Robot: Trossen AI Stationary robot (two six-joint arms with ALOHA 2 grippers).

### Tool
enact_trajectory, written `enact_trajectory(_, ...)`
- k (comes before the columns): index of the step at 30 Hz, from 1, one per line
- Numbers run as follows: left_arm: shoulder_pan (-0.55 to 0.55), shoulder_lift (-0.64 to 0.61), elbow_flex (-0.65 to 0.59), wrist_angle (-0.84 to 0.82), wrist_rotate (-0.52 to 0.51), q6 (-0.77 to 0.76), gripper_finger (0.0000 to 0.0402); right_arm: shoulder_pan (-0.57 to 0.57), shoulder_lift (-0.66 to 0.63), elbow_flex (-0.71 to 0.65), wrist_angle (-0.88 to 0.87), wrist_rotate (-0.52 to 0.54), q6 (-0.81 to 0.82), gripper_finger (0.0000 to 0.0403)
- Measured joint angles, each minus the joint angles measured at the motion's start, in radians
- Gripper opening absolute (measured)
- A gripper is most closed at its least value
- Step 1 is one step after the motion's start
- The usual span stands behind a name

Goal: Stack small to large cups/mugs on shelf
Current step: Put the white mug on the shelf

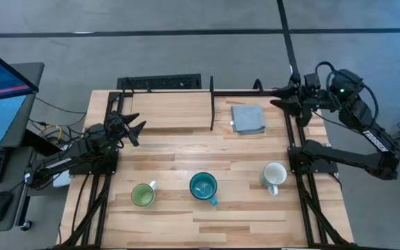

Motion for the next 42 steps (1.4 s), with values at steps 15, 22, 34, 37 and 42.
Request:
enact_trajectory(15,0.000,0.000,0.000,0.000,0.000,0.000,0.0247,0.003,-0.001,0.000,0.015,0.003,-0.007,0.0298)
enact_trajectory(22,0.000,0.000,0.000,0.000,0.000,0.000,0.0247,0.003,-0.007,0.001,-0.103,-0.005,0.031,0.0318)
enact_trajectory(34,0.000,0.000,0.000,0.000,0.001,0.000,0.0247,0.089,0.005,0.002,-0.694,0.187,-0.199,0.0318)
enact_trajectory(37,0.000,0.000,0.000,0.000,0.001,0.000,0.0247,0.154,0.032,0.001,-0.826,0.221,-0.169,0.0318)
enact_trajectory(42,0.000,0.000,0.001,0.000,0.001,0.000,0.0247,0.314,0.111,0.001,-0.904,0.297,-0.110,0.0318)
